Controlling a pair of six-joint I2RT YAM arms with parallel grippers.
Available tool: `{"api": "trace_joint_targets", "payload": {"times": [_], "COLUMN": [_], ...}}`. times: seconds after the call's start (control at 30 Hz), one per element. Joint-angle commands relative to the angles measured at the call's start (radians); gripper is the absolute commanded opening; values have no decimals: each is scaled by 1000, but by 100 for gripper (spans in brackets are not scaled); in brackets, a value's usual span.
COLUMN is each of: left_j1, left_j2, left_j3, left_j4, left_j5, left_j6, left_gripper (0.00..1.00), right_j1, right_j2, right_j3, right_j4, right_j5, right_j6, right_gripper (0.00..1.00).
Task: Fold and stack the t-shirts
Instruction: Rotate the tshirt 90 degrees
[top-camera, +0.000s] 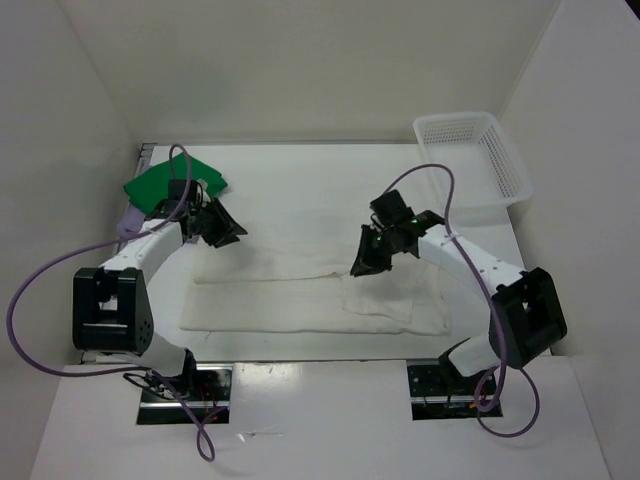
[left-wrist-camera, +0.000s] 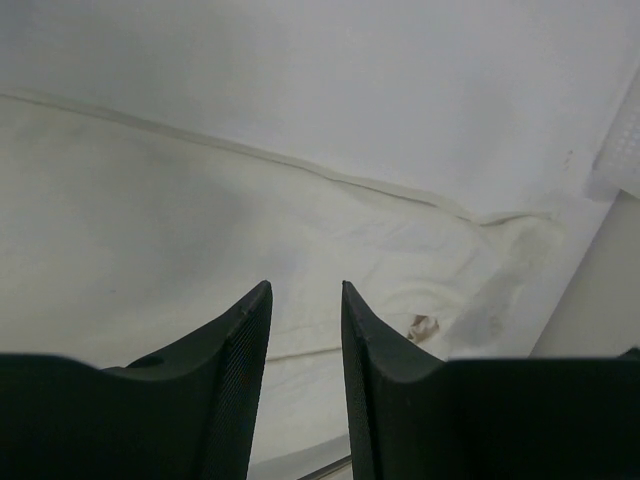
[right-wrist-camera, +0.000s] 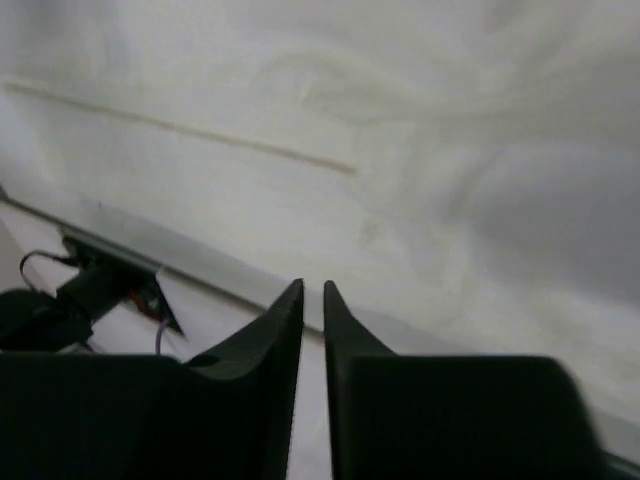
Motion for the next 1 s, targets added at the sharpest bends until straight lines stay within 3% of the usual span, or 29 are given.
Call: {"api": "trace_joint_targets", "payload": {"times": [0.0, 0.07, 0.2, 0.3, 0.53, 0.7, 0.8, 0.87, 0.9, 0.97], "left_j1": [-77, -97, -88, -28, 140, 267, 267, 248, 248, 224], "left_j2": [6, 52, 121, 167, 167, 74, -67, -191, -230, -319], "left_j3": [33, 33, -2, -70, -156, -254, -254, -240, -228, -228], "left_j4": [14, 25, 57, 100, 76, 47, -22, -79, -99, -147], "left_j5": [13, 13, 45, 105, 96, 153, 153, 153, 153, 153], "left_j6": [-15, -15, -33, -53, -44, -53, -32, -7, 2, 14], "left_gripper": [41, 41, 41, 41, 41, 41, 41, 44, 46, 48], "right_j1": [-123, -173, -210, -219, -219, -219, -209, -209, -209, -199], "right_j2": [-29, 2, 77, 177, 284, 442, 578, 771, 932, 1100], "right_j3": [-38, -61, -76, -67, -54, 60, 285, 584, 857, 1184], "right_j4": [69, 147, 233, 243, 306, 315, 278, 226, 141, 19], "right_j5": [78, 135, 206, 261, 231, 180, 160, 140, 119, 103], "right_j6": [8, 48, 77, 77, 122, 131, 140, 130, 117, 117], "right_gripper": [10, 1, 1, 1, 1, 1, 0, 0, 0, 0]}}
